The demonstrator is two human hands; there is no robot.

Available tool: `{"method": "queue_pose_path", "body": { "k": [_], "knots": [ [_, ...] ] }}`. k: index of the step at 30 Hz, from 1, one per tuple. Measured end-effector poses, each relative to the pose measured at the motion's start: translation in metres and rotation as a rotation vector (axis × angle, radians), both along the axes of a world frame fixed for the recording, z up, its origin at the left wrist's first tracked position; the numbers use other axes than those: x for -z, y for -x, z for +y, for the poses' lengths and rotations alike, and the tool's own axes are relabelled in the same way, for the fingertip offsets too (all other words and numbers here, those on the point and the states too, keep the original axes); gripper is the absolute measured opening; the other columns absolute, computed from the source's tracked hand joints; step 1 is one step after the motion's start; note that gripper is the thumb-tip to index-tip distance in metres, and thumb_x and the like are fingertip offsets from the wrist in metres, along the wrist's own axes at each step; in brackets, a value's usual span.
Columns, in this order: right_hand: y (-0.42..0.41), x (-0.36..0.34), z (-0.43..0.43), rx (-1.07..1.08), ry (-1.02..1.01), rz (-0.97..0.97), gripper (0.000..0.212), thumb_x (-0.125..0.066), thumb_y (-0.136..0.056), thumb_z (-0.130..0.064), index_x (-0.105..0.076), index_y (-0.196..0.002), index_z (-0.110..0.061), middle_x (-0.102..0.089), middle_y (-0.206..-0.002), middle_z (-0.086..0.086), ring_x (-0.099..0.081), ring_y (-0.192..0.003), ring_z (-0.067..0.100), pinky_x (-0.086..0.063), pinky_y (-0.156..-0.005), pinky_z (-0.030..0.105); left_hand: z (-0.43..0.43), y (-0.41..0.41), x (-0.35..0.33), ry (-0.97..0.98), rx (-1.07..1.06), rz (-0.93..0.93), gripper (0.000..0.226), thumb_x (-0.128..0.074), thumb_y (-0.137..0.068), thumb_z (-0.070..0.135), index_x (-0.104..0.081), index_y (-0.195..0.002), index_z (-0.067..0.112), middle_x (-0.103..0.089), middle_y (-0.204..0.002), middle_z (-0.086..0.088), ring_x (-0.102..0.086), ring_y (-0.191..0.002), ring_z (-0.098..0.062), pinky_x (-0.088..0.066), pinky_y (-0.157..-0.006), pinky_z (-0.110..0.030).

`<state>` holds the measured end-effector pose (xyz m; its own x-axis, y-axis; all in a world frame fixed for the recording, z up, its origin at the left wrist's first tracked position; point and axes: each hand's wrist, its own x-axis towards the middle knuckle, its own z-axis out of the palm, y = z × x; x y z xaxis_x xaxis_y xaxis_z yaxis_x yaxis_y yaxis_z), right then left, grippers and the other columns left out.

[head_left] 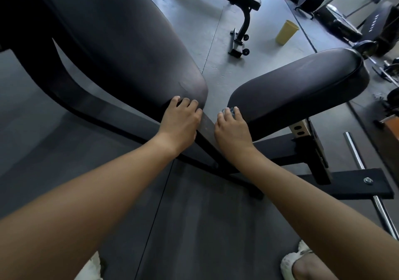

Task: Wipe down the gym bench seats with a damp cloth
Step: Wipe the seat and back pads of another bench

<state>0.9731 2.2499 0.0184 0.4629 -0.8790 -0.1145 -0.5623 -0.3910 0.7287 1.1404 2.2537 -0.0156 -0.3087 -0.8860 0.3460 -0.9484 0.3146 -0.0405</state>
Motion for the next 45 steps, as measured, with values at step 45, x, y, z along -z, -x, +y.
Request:
{"method": "queue_pose_path", "body": {
  "k": [45],
  "knots": [
    [0.074,-0.075,0.051,-0.115,0.018,-0.14,0.065,-0.043,-0.095,-0.014,-0.03,-0.158,-0.016,-0.03,-0.163,0.014,-0.024,-0.152,0.036,-0.006,-0.126,0.051,0.03,-0.021,-0.026,-0.109,-0.039,-0.195,0.037,-0.056,-0.095,0.025,-0.056,-0.131,0.019,-0.051,-0.139,-0.006,-0.043,-0.136,-0.03,-0.03,-0.116,-0.048]
  ]
}}
